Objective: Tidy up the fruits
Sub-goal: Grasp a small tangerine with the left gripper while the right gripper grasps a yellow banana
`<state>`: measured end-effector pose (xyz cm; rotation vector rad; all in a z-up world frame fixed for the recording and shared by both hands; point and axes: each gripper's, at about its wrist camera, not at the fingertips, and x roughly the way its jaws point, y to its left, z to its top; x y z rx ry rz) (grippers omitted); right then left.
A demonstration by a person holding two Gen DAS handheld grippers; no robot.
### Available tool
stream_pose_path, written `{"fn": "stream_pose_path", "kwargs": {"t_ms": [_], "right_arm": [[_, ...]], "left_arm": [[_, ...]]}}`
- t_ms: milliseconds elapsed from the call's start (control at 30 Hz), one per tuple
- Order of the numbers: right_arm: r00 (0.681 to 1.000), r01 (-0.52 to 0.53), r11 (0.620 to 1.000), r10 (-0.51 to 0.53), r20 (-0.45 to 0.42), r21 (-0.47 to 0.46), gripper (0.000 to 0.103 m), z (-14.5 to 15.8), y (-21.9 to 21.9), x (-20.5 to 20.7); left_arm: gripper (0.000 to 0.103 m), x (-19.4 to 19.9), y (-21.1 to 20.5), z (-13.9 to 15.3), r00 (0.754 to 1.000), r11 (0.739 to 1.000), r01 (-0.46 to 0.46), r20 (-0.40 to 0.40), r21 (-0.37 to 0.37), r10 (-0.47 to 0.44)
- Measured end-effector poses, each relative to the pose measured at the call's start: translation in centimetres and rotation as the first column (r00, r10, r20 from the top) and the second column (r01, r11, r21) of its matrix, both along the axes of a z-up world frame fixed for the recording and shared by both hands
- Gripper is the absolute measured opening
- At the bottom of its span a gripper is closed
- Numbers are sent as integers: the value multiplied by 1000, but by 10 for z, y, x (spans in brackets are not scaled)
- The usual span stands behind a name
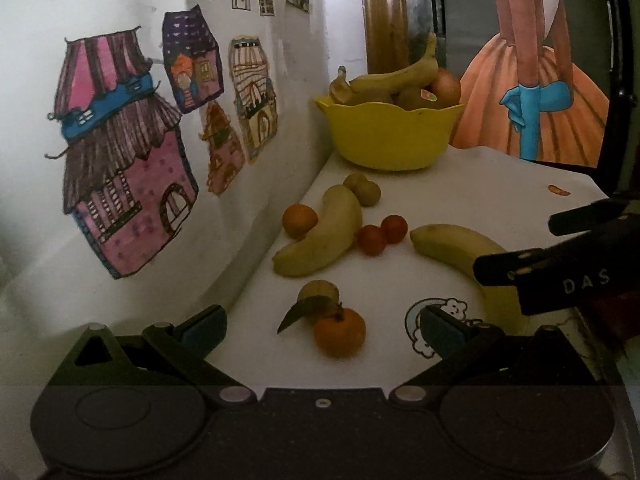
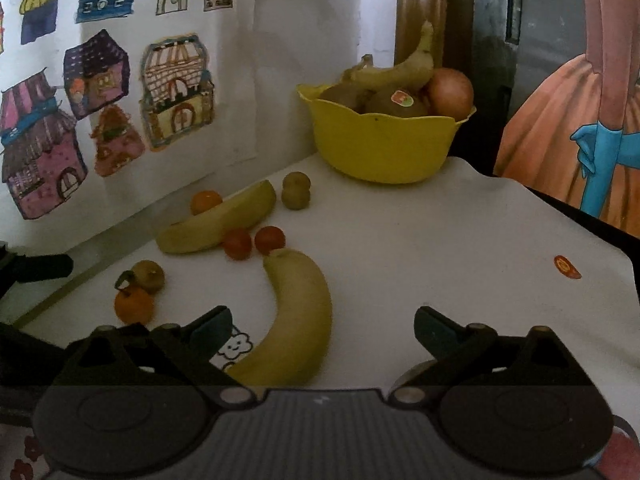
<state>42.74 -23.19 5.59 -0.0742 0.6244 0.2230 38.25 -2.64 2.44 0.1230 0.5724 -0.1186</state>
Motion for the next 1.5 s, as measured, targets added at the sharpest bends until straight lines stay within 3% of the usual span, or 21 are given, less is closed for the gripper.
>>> {"fn": "stream_pose_path", "kwargs": {"t_ms": [167,367,467,700,1000,1067,1267,1433,1500], "right_arm": [[1000,-1,1000,0,-12,-13,95,-3,-3,4],[999,-25,1000,25,-20,-16,92,-4,1,5],[998,-42,999,40,-39,-32,87,-6,6,8],[997,-59,996,56,-50,-62,78,-10,15,11],[995,-58,998,57,-77,-14,59,-15,21,16],[996,-43,999,42,-73,-7,52,-15,21,15],[997,-25,1000,26,-77,18,45,-16,16,10],[995,-23,999,25,-92,27,44,-15,17,3],[996,-13,1000,15,-89,18,43,-15,19,2]], "left_arm": [[101,7,0,-7,1000,1000,-14,2,0,14],[93,9,5,-7,1000,999,3,-7,-45,-3],[86,12,9,-7,1000,997,0,-20,-79,-2],[55,18,18,-11,998,989,-15,-60,-145,6],[34,16,20,-11,998,983,4,-63,-184,-15],[32,15,20,-11,998,982,9,-64,-190,-22],[32,4,18,-10,997,986,19,-74,-168,-32],[36,-5,14,-11,996,989,23,-79,-146,-35],[31,-7,15,-11,996,989,23,-77,-144,-34]]}}
